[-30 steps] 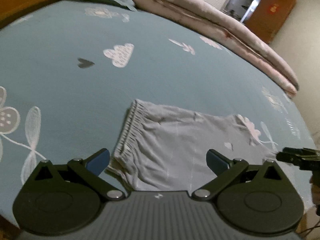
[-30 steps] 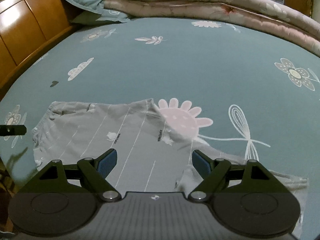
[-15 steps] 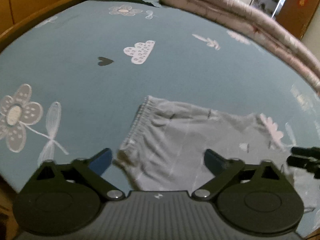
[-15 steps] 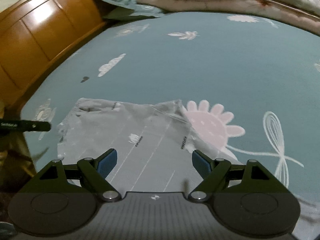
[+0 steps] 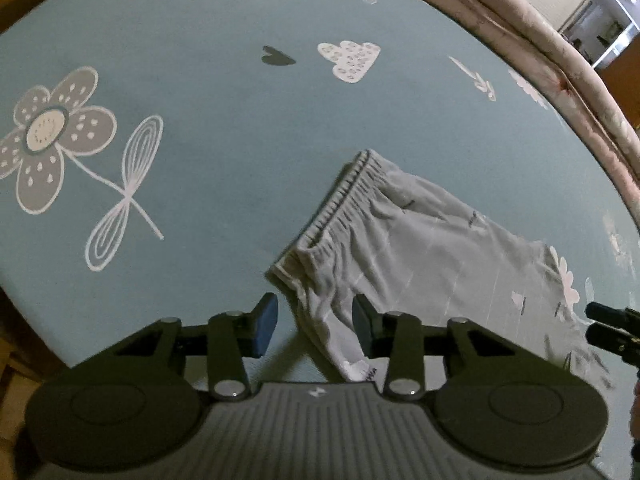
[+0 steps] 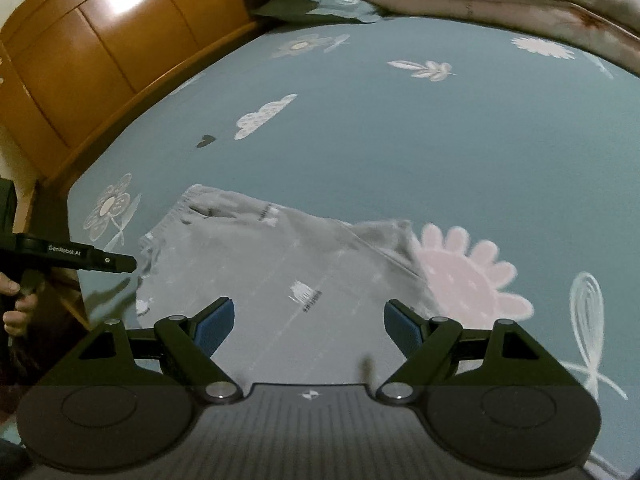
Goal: Fold clothes
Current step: 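Close the left gripper on the ribbed hem edge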
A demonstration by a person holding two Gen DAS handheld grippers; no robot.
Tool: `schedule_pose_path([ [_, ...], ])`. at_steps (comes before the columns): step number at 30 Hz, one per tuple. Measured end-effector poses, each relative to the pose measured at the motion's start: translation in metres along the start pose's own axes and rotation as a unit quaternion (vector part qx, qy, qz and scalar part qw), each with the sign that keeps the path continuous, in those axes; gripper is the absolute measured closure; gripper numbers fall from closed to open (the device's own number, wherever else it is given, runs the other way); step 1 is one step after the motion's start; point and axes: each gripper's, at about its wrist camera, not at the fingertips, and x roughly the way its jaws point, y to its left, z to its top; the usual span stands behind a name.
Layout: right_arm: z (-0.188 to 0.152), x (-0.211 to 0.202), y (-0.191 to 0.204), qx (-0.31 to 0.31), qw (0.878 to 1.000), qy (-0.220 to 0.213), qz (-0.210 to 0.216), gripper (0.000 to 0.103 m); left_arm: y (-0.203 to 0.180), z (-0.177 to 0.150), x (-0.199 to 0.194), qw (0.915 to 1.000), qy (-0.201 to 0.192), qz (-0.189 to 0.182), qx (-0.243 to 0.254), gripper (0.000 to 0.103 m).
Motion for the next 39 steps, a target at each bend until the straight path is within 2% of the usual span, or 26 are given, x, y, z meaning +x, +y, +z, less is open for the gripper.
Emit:
schedule_pose_path([
  [7,0.017,0.013,0.022,0.004,1.0,-0.007,0.002,0.017,0.026,0.007,0.017,0.9984,0.016,-0.051,-0.022,0.064],
  [13,0.02,0.03,0.027,-0.002,1.0,0.014,-0.006,0.017,0.033,0.01,0.026,0.9962,0.008,-0.084,-0.022,0.061],
  [17,0.023,0.038,0.027,-0.001,1.0,0.02,-0.005,0.017,0.042,0.014,0.03,0.9916,0.001,-0.125,-0.034,0.047],
  [22,0.023,0.042,0.032,-0.004,1.0,0.028,-0.003,0.017,0.041,0.019,0.035,0.9886,-0.007,-0.149,-0.02,0.045],
  [25,0.021,0.043,0.033,-0.01,0.999,0.036,-0.006,0.017,0.034,0.02,0.037,0.9893,-0.008,-0.145,0.012,0.048],
  [27,0.022,0.044,0.035,-0.012,0.999,0.037,-0.007,0.017,0.031,0.02,0.037,0.9898,-0.004,-0.139,0.031,0.074],
  [33,0.024,0.049,0.049,-0.044,0.998,0.037,0.012,0.017,0.03,0.021,0.027,0.9905,-0.008,-0.133,0.033,0.077],
  [39,0.028,0.064,0.075,-0.075,0.994,0.038,0.074,0.017,0.023,0.023,0.014,0.9911,-0.015,-0.125,0.042,0.077],
])
